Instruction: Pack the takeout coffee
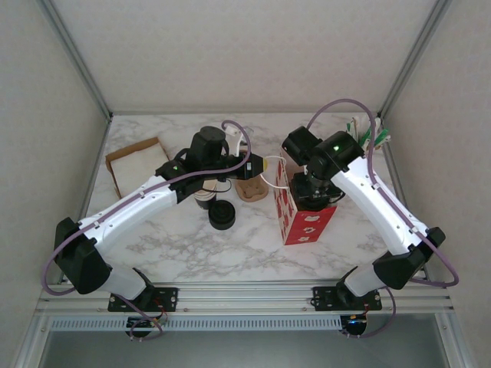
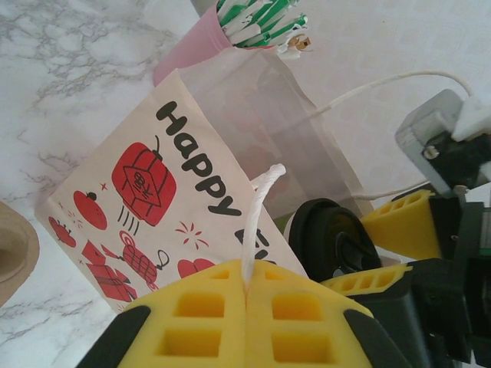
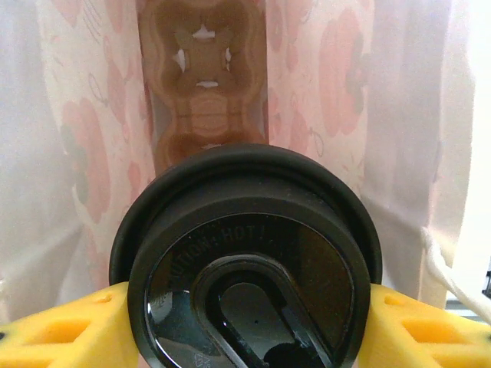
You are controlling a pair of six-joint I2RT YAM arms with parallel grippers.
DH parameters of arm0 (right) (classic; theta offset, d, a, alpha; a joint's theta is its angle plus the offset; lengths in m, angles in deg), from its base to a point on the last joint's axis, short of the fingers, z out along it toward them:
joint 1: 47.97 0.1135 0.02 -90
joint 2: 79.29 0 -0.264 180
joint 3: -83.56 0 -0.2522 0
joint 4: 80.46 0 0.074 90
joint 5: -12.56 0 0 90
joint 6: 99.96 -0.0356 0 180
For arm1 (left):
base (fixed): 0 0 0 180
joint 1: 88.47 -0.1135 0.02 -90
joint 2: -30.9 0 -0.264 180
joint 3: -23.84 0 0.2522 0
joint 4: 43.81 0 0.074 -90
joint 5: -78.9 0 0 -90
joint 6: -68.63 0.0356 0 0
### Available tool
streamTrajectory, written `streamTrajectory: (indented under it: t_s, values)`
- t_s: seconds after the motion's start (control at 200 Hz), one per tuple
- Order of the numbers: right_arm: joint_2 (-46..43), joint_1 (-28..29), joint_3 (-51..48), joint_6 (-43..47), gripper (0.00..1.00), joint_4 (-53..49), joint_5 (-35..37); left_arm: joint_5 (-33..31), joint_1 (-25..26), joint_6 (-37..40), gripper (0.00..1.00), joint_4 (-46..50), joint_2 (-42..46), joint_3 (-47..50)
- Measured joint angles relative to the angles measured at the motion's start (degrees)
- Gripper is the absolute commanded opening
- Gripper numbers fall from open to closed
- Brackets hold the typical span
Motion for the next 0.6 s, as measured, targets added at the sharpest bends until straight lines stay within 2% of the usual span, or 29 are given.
streamTrajectory:
  t_s: [0.601]
  values:
    - [0.0, -3.7, -7.1, 3.0, 0.64, 1.0, -4.3, -0.2, 0.0, 0.0, 0.00, 0.0, 0.0, 0.6]
